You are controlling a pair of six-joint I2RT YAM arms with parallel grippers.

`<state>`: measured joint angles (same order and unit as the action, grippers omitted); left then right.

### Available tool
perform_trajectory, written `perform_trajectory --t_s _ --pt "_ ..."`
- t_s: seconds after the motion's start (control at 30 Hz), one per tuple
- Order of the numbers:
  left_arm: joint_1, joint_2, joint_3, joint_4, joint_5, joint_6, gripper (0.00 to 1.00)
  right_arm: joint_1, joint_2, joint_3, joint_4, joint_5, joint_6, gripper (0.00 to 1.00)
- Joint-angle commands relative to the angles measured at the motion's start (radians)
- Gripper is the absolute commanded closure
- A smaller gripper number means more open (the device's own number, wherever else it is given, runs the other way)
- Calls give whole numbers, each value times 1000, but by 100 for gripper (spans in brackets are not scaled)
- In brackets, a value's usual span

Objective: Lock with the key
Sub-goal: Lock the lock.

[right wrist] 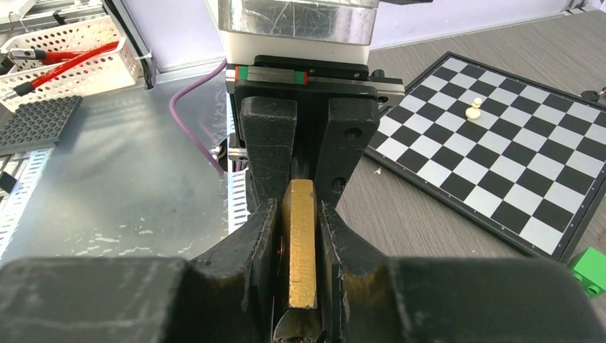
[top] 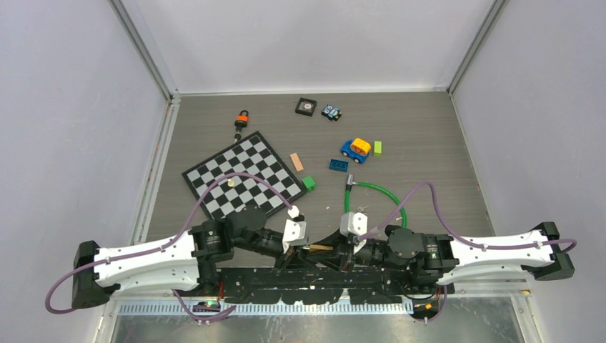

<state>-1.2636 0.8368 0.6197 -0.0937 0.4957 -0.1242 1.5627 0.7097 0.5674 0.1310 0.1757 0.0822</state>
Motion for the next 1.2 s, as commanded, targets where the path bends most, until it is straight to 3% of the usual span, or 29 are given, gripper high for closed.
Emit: perform_trajectory --t_s 0.0,0.23,0.53,1.17 --pt "-33 48 37 240 -21 -25 100 -16 12 56 114 17 -11 99" --pt "-34 44 34 249 -45 -26 100 -16 0 70 73 36 -13 99" --pt "-33 -36 -10 250 -97 -36 100 -16 -129 47 13 36 11 74" --pt "-33 -73 -16 223 -116 -25 100 -16 -252 27 -93 54 46 57"
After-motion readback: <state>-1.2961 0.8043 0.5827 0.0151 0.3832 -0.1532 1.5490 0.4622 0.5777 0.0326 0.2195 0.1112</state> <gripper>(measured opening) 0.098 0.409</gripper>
